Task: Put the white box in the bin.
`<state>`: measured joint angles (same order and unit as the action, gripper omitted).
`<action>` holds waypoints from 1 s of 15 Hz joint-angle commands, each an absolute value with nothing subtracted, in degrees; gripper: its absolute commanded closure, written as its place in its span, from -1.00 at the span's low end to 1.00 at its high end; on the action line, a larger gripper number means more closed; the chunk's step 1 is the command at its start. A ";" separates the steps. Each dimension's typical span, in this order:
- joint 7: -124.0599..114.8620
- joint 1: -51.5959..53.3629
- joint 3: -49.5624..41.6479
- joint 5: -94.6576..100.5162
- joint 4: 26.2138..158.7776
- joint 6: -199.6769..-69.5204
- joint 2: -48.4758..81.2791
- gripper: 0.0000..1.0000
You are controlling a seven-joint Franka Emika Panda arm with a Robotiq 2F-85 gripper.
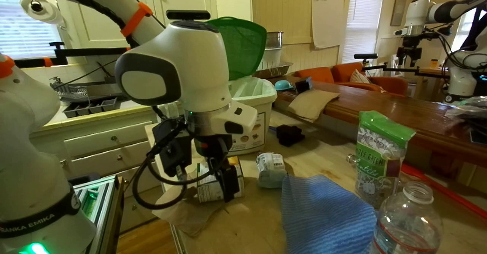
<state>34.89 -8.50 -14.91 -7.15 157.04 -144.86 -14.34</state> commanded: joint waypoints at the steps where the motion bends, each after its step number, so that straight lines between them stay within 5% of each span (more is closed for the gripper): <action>1: 31.00 -10.82 -15.32 -2.01 158.06 -145.40 -16.21 -1.00; 15: 18.84 -4.83 -14.02 -12.48 157.09 -145.73 -17.58 -1.00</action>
